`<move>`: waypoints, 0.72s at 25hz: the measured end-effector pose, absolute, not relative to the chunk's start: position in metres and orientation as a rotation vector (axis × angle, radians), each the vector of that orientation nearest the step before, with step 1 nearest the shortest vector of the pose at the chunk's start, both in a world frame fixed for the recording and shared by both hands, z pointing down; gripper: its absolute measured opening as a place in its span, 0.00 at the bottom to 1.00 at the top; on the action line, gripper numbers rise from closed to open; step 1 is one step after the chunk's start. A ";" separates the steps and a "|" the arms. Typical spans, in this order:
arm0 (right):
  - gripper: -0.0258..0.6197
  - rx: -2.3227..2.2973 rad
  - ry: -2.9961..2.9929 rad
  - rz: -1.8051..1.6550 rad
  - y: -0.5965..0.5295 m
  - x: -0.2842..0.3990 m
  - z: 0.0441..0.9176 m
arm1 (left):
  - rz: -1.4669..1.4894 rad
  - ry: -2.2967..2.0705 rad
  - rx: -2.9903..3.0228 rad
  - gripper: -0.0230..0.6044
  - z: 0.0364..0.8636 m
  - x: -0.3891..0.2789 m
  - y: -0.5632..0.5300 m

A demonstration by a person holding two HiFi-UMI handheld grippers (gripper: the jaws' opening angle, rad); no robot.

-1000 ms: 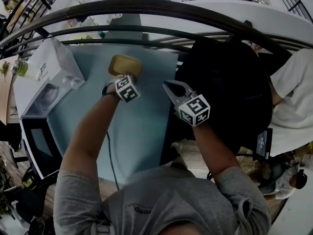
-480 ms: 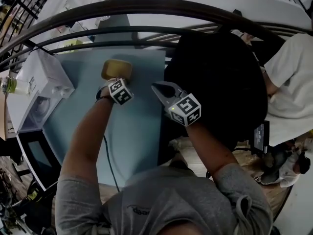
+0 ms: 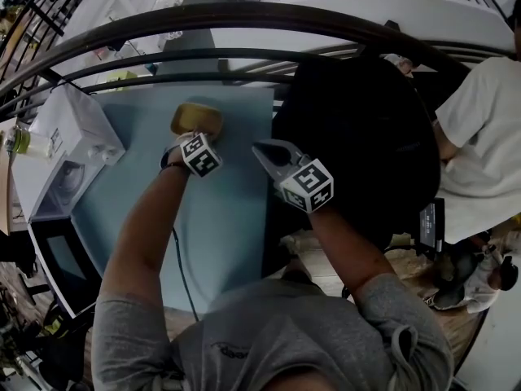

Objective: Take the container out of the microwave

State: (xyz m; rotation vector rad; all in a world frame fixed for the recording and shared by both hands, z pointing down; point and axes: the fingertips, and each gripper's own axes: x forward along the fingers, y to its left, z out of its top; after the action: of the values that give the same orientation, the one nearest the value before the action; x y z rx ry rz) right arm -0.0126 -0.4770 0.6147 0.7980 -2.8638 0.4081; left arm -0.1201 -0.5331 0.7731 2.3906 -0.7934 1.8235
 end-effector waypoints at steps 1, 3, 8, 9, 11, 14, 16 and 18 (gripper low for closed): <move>0.05 0.798 -2.864 0.408 -0.476 -0.013 0.614 | 1.818 -0.797 2.392 0.18 0.771 -0.120 -0.532; 0.05 0.797 -2.864 0.408 -0.475 -0.014 0.611 | 1.808 -0.805 2.393 0.18 0.768 -0.121 -0.528; 0.05 0.798 -2.872 0.405 -0.470 -0.016 0.602 | 1.780 -0.823 2.404 0.18 0.754 -0.122 -0.519; 0.05 0.797 -2.872 0.402 -0.469 -0.016 0.600 | 1.768 -0.828 2.409 0.18 0.751 -0.122 -0.517; 0.05 0.794 -2.872 0.396 -0.465 -0.019 0.596 | 1.747 -0.841 2.421 0.18 0.743 -0.123 -0.512; 0.05 0.792 -2.874 0.387 -0.458 -0.023 0.589 | 1.731 -0.859 2.436 0.18 0.731 -0.127 -0.504; 0.05 0.791 -2.875 0.384 -0.451 -0.024 0.583 | 1.720 -0.869 2.448 0.17 0.721 -0.128 -0.495; 0.05 0.789 -2.875 0.381 -0.444 -0.024 0.575 | 1.695 -0.892 2.466 0.17 0.707 -0.129 -0.487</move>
State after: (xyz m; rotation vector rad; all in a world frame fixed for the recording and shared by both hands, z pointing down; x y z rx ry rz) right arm -0.0235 -0.4439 0.5748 0.7887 -2.8752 0.3808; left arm -0.1286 -0.4866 0.7072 2.4657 -0.8916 1.6947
